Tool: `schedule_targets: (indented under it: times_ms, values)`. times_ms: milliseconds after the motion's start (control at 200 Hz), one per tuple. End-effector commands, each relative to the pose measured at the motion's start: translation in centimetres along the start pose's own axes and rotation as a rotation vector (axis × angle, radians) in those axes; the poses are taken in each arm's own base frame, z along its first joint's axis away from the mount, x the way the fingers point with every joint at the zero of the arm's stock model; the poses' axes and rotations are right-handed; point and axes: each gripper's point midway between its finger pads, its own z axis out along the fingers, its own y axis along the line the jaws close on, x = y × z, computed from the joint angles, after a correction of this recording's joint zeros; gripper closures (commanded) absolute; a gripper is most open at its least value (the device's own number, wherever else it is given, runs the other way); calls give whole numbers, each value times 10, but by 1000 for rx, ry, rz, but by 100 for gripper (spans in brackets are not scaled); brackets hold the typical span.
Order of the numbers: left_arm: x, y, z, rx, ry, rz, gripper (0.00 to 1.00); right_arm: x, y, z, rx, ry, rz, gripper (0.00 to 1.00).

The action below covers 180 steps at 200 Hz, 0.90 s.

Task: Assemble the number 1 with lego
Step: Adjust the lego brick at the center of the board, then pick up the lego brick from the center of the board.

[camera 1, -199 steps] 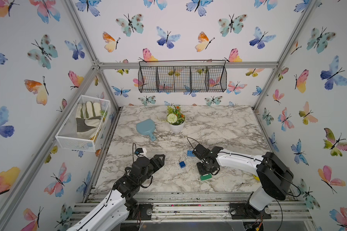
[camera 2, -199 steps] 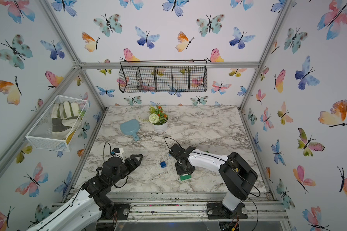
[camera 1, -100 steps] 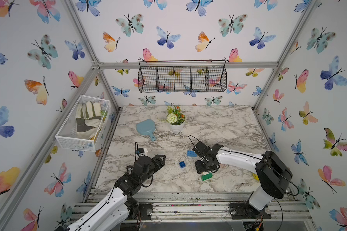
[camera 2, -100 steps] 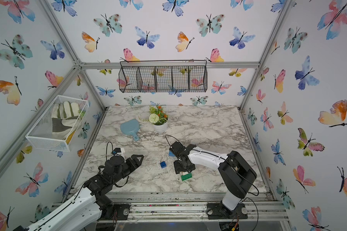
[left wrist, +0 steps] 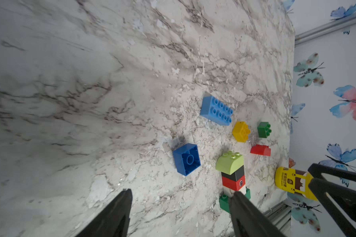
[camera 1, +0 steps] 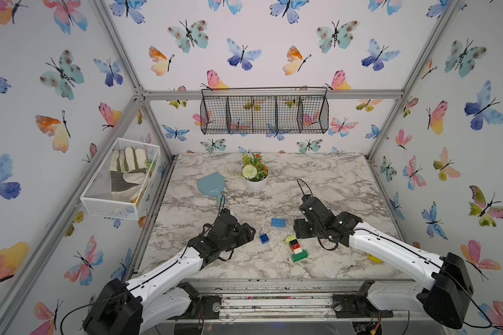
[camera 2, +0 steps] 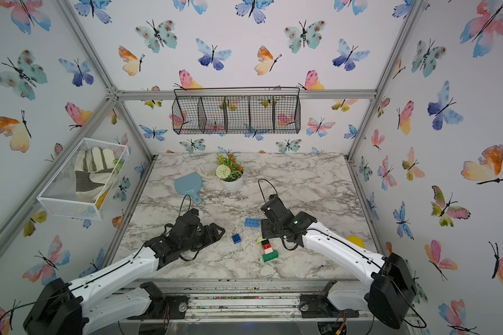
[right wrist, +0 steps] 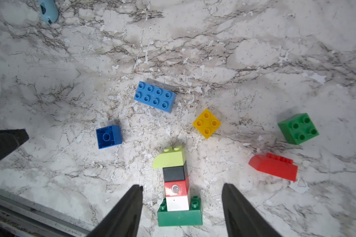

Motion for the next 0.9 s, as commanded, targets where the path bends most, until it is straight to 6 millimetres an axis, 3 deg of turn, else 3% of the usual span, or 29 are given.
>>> schedule_targets:
  times_ms: [0, 120, 240, 410, 506, 591, 701, 806, 896]
  values:
    - [14, -19, 10, 6, 79, 92, 21, -7, -10, 4, 37, -16, 2, 34]
    - [21, -19, 25, -63, 130, 139, 22, -14, -17, 2, 50, -26, 15, 34]
    - [16, -19, 35, -103, 128, 178, 22, -22, -14, 7, -11, -40, -5, 34]
    - [-2, -43, 44, -102, 115, 388, 24, -33, -10, 7, -47, -56, -83, 33]
    - [-18, -49, 40, -131, 83, 418, 24, -38, 17, 11, -199, -133, -309, 31]
    - [-30, -42, 33, -113, 31, 333, 24, -30, 38, 24, -296, -127, -566, 30]
    - [-42, -22, 17, -83, -63, 159, 25, -15, 46, 49, -342, -56, -872, 30]
    - [-47, -4, -2, -62, -154, 47, 25, -10, 49, 74, -359, -13, -1051, 30]
    - [-51, 10, -18, -72, -222, -2, 24, -18, 54, 94, -351, -5, -1122, 30]
